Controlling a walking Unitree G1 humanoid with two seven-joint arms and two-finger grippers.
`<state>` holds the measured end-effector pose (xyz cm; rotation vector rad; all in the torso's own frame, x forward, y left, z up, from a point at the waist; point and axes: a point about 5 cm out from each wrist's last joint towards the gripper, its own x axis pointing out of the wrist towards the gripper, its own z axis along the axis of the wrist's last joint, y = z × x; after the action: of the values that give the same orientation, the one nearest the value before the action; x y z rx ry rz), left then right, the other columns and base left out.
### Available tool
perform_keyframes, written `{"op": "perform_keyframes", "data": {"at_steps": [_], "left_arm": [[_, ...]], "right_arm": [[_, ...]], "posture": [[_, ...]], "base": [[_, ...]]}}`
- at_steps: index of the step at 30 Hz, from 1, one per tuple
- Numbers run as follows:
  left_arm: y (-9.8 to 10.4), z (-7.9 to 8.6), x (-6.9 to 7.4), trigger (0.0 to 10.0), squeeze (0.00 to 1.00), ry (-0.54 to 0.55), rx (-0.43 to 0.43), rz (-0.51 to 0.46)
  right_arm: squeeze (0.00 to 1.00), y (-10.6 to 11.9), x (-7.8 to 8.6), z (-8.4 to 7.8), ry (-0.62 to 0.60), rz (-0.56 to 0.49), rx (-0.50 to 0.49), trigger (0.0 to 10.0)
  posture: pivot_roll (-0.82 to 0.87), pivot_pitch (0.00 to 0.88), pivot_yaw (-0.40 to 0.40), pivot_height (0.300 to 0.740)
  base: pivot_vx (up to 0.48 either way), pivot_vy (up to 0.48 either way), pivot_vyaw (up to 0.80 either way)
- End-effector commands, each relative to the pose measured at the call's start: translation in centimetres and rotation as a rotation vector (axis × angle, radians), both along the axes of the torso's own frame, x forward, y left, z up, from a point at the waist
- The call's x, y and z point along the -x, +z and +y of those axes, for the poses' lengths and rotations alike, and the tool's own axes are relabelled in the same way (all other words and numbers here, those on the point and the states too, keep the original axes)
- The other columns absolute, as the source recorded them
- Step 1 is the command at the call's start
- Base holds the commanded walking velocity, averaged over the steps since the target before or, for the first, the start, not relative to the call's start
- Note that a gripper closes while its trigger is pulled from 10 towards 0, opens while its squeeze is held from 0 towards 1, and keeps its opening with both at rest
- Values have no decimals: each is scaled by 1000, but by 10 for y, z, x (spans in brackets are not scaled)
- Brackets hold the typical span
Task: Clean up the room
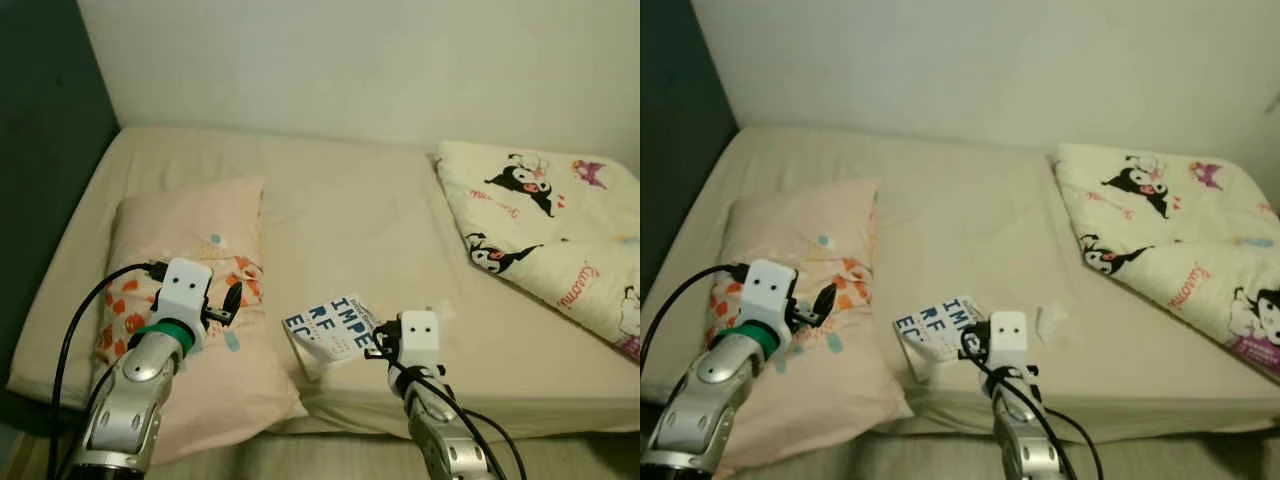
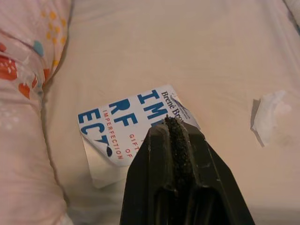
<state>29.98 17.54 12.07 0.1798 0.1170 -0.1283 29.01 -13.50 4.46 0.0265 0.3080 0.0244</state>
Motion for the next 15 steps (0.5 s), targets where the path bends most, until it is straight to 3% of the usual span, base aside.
{"op": "perform_keyframes", "data": {"at_steps": [1, 15], "left_arm": [[-11, -2, 3, 10000, 0, -4, -1, 50], [-16, -9, 2, 10000, 0, -96, -76, 51]], "right_arm": [[0, -7, 5, -4, -12, 26, 2, 10000], [0, -8, 5, -2, -3, 43, -38, 10000]], "posture": [[166, 28, -6, 740], [169, 36, -12, 721]], "base": [[0, 0, 0], [0, 0, 0]]}}
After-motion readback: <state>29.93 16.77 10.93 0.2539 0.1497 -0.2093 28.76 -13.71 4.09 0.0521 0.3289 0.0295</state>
